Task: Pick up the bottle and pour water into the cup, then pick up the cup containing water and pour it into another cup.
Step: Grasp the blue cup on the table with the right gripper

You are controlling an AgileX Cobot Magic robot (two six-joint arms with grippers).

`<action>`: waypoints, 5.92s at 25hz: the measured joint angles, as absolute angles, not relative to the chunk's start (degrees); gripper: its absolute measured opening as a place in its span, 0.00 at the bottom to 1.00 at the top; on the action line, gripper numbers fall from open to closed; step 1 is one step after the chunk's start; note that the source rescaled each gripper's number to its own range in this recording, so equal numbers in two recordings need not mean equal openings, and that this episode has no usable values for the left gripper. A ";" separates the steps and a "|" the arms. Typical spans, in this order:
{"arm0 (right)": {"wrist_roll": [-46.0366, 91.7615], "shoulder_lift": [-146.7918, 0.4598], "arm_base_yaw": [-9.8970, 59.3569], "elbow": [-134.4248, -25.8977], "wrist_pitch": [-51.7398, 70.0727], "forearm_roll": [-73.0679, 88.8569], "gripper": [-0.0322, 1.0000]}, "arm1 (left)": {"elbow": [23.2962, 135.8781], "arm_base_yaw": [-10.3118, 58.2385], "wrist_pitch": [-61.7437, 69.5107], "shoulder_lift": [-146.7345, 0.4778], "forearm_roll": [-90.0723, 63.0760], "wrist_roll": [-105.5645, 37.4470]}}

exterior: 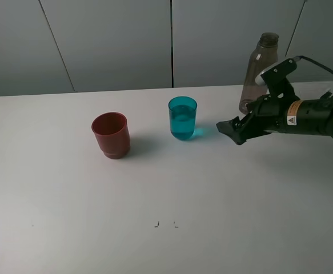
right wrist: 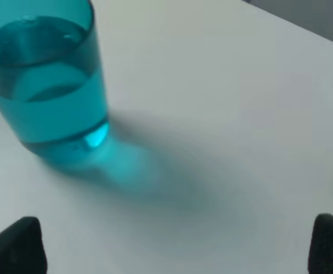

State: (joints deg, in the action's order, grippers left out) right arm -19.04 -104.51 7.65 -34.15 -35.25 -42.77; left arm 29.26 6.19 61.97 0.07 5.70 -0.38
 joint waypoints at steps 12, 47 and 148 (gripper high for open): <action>-14.42 -119.58 9.18 -41.34 -43.58 -44.89 0.99 | 29.26 6.19 61.97 0.07 5.70 -0.38; -11.04 -124.33 15.93 -50.83 -44.71 -45.58 0.99 | 29.26 6.19 61.97 0.07 5.70 -0.38; -12.96 -126.51 18.25 -57.16 -43.24 -44.44 0.14 | 29.26 6.19 61.97 0.07 5.70 0.00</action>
